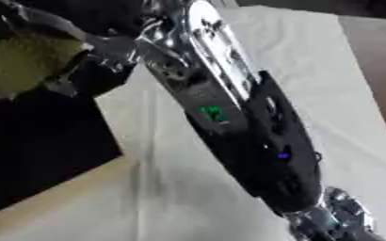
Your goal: Pick up objects on the table and place them in the box.
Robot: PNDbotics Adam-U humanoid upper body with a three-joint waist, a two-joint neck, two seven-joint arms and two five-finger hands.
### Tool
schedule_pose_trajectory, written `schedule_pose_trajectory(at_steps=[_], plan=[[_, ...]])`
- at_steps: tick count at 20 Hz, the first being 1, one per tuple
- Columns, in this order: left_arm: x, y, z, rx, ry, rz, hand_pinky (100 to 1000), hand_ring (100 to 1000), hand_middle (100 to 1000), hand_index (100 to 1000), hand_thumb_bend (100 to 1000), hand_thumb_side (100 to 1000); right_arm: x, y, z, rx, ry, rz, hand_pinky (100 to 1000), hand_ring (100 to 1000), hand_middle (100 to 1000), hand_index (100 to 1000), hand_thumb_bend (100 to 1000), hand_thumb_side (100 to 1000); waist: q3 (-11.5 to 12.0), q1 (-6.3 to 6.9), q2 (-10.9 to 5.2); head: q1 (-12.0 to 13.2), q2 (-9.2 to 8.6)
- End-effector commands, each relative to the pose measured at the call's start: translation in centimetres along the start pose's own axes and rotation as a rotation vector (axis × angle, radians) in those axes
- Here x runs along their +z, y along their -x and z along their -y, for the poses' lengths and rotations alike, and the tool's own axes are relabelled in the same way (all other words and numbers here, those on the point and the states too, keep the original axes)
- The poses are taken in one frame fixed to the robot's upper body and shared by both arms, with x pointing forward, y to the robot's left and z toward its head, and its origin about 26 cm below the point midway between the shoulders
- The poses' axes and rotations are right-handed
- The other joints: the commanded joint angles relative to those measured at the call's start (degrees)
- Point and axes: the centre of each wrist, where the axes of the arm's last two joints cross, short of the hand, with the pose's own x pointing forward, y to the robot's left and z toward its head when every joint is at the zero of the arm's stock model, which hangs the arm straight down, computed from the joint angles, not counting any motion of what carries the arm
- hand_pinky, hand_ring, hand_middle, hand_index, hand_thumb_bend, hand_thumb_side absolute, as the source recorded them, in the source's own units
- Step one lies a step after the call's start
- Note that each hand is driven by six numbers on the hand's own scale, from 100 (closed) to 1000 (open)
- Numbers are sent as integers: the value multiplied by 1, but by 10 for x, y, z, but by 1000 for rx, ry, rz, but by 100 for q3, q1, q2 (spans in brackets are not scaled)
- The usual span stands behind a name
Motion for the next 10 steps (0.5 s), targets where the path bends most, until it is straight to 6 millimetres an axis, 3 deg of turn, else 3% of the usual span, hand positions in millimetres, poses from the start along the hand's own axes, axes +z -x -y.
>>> schedule_pose_trajectory(at_steps=[1,10], plan=[[-5,-5,-2,2,-7,27,508,608,657,717,413,546,-12,-6,-12,21,2,-41,659,532,484,570,283,100,33,53,-155,-24,40],[-4,-5,-1,9,-3,21,508,608,656,717,412,546,-41,-22,-67,61,-60,-125,656,534,487,586,274,100,107,54,-152,-16,86]])
